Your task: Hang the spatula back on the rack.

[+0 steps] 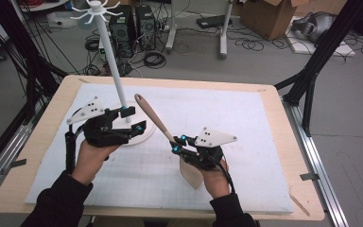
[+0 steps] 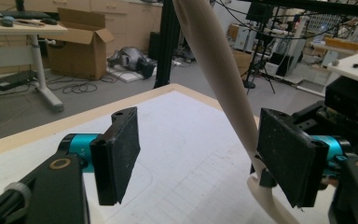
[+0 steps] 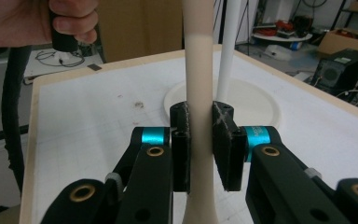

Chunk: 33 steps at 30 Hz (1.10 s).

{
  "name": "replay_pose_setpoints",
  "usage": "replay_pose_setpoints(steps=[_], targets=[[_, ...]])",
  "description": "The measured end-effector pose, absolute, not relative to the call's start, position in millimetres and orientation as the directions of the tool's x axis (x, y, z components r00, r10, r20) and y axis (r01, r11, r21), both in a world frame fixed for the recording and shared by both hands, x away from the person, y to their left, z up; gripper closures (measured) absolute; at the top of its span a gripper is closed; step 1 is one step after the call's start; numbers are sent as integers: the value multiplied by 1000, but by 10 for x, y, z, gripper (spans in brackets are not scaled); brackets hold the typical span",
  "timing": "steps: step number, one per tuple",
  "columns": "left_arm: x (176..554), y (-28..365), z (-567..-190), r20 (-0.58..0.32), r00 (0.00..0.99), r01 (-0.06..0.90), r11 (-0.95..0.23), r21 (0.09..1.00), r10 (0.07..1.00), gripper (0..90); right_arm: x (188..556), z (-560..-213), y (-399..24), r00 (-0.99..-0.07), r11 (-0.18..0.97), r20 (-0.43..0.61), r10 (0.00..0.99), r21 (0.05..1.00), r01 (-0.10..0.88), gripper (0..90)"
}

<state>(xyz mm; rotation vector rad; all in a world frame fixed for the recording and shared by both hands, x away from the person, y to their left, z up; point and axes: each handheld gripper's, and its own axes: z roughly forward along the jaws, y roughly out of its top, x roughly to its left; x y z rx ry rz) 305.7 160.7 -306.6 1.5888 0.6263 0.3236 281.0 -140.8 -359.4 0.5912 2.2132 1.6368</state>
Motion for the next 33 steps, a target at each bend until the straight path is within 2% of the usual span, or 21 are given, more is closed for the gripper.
replay_pose_setpoints(steps=[6,16,18,33], targets=[[3094,1466,-3042,-177,820,216,-8,976,545,400,2767,-3621,-1297,-841,232,-11,540,963,136,781],[3129,1327,-3018,-187,804,234,-12,972,564,553,2723,-3624,-1227,-807,211,-20,591,969,130,780],[3122,1298,-3017,-180,808,228,-15,974,560,624,2719,-3629,-1212,-799,212,-25,601,969,129,780],[3098,1207,-2851,-196,847,208,33,978,494,732,2697,-3600,-1121,-766,141,8,643,982,129,780]])
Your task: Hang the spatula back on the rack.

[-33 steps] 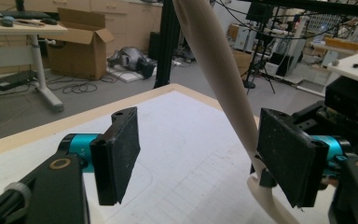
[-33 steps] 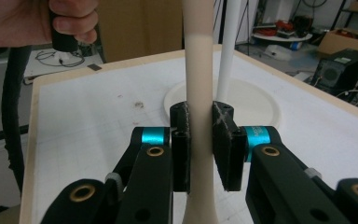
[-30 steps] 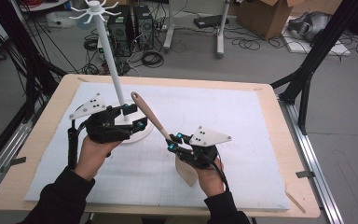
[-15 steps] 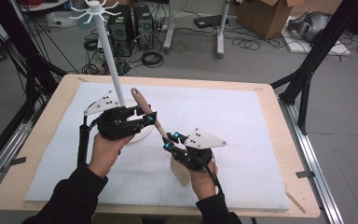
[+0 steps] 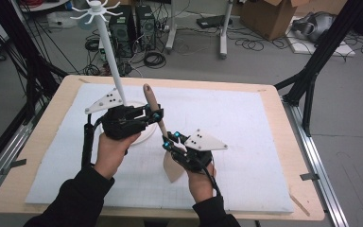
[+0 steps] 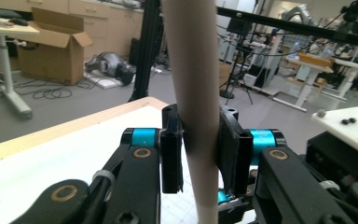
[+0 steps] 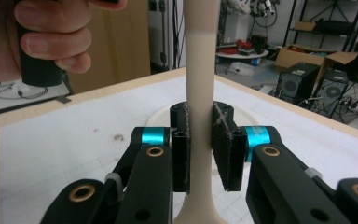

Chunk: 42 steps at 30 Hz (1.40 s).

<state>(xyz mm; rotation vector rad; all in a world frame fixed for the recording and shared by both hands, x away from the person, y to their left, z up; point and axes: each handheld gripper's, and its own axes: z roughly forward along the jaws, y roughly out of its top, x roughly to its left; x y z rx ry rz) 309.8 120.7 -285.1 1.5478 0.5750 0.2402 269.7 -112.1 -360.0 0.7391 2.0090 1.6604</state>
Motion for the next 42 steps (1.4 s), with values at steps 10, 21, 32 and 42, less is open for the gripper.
replay_pose_setpoints(steps=[10,21,32,42], targets=[[3036,1215,-2665,-96,885,112,-9,994,456,748,2696,-3526,-1210,-784,74,36,619,992,104,590],[3149,1523,-2583,-45,911,77,-62,995,410,748,2695,-3573,-1683,-722,62,63,689,987,145,203],[3355,1885,-2363,-17,913,61,-94,994,409,747,2655,-3653,-2167,-665,168,-3,747,969,183,154],[3617,2000,-2086,-15,897,69,-105,992,443,747,2654,-3632,-2343,-630,186,-30,776,965,183,152]])
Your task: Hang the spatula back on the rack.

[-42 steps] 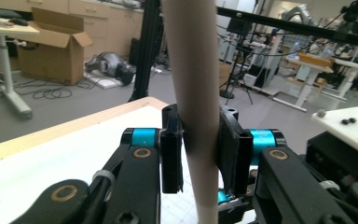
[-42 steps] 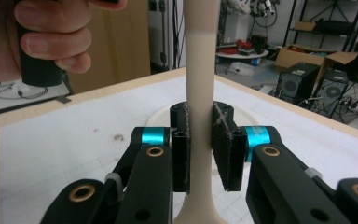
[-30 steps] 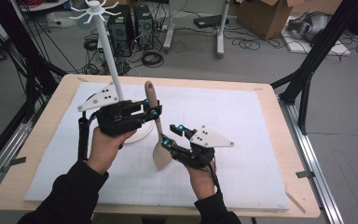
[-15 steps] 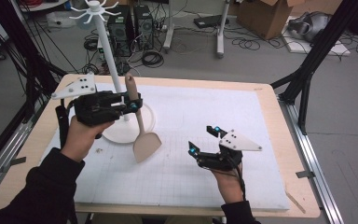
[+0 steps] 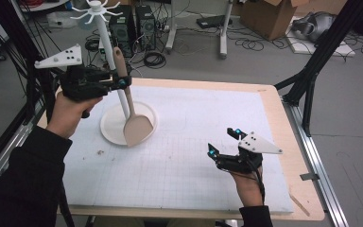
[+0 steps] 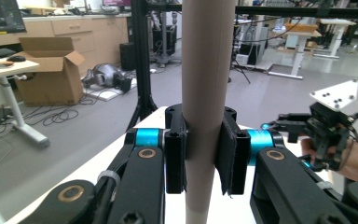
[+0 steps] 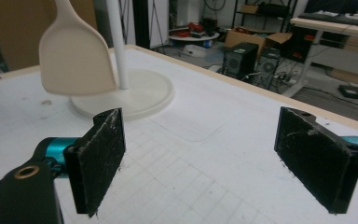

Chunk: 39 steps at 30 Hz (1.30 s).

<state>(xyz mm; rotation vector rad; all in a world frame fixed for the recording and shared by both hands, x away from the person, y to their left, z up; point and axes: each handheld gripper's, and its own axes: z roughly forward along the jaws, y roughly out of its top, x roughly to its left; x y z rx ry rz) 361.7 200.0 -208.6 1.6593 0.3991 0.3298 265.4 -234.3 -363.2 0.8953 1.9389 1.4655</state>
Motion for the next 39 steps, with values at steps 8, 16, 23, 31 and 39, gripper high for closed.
replay_pose_setpoints(steps=[8,16,23,31,39], targets=[[3801,2067,-1909,-29,886,83,-96,992,463,747,2647,-3581,-2415,-632,187,-32,774,966,180,151],[3932,2075,-1815,-50,876,103,-84,991,480,747,2636,-3564,-2406,-646,201,-41,763,964,176,151],[4006,2115,-1815,-78,867,123,-61,991,492,747,2626,-3556,-2415,-649,199,-42,760,965,170,151],[4079,2167,-1816,-109,859,149,-41,988,501,747,2622,-3562,-2404,-652,205,-47,757,964,168,151],[4114,2186,-1850,-114,837,167,-53,985,535,746,2628,-3564,-2390,-655,207,-47,754,964,169,151]])
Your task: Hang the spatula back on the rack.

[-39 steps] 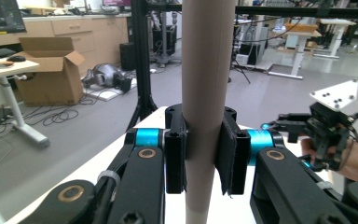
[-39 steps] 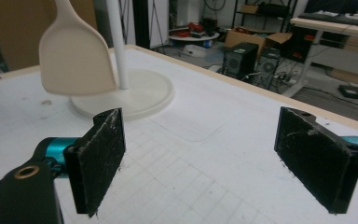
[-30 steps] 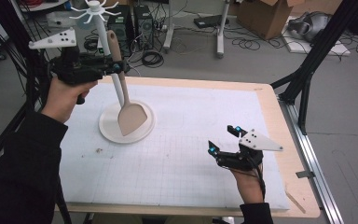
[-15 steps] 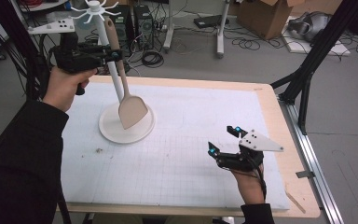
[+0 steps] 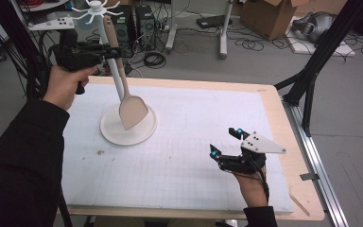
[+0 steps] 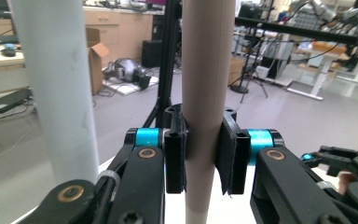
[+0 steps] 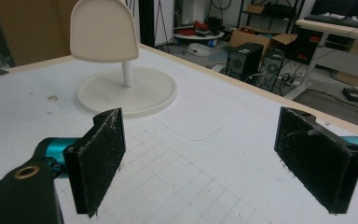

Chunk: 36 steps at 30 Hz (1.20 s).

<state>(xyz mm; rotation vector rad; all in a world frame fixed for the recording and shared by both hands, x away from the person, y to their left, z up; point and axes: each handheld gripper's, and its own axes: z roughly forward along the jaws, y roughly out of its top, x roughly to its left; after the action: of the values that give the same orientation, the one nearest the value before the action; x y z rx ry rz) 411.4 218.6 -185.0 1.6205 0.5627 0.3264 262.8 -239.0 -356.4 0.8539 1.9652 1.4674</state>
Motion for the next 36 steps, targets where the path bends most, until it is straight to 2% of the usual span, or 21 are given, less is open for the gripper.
replay_pose_setpoints(steps=[7,12,14,17,22,26,30,36], targets=[[4041,2192,-1891,-91,822,138,-42,990,562,739,2630,-3586,-2411,-649,203,-36,760,962,184,151],[3913,2185,-1908,-84,808,122,-26,992,583,589,2630,-3597,-2424,-646,190,-27,763,964,184,151],[3840,2185,-1941,-69,795,108,-28,994,603,494,2631,-3599,-2427,-646,180,-17,763,966,187,151],[3723,2226,-1988,-43,765,86,-37,996,643,443,2632,-3596,-2413,-648,180,-20,761,967,182,152],[3512,2363,-2111,-26,755,45,-11,999,656,406,2637,-3609,-2401,-647,179,-14,762,965,189,151],[3324,2483,-2299,-3,738,0,4,1000,675,308,2644,-3634,-2408,-640,182,-14,769,963,198,152],[3193,2570,-2590,-16,731,26,-5,1000,682,183,2671,-3668,-2441,-624,205,-37,780,958,199,152],[3052,2681,-3070,-43,729,78,-21,997,683,172,2687,-3760,-2493,-600,226,-41,799,945,236,152]])
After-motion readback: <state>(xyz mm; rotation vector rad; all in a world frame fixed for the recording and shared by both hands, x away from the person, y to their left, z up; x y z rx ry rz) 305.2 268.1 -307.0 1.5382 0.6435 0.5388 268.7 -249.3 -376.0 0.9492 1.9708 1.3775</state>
